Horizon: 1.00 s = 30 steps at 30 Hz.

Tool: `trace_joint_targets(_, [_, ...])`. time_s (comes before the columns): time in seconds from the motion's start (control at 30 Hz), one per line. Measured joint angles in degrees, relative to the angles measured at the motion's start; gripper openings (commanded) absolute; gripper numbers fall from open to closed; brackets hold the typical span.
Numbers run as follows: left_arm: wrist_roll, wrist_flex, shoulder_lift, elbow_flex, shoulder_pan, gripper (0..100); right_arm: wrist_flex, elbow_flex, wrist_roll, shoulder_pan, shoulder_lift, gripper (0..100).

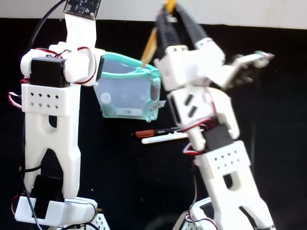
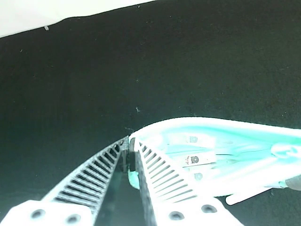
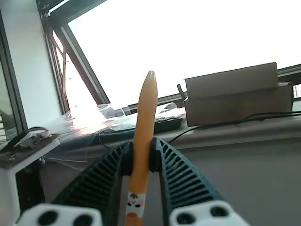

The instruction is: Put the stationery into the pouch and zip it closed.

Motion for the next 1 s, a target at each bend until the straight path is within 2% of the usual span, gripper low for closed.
trace_joint_targets(0.13, [0.00,0.00,0.00,0.00,0.00,1,-0.35,0.00,0.35,-3.69,2.90,0.5])
trace_joint_targets(0.27, [0.00,0.00,0.00,0.00,0.00,1,-1.05,0.00,4.75,-5.54,5.45,0.5])
trace_joint_targets(0.57, [0.00,0.00,0.00,0.00,0.00,1,-15.74,0.00,6.15,-6.07,14.33,0.5])
trace_joint_targets(1.0, [0.00,0.00,0.00,0.00,0.00,1,-17.05,-6.15,6.15,-7.03,20.40,0.5])
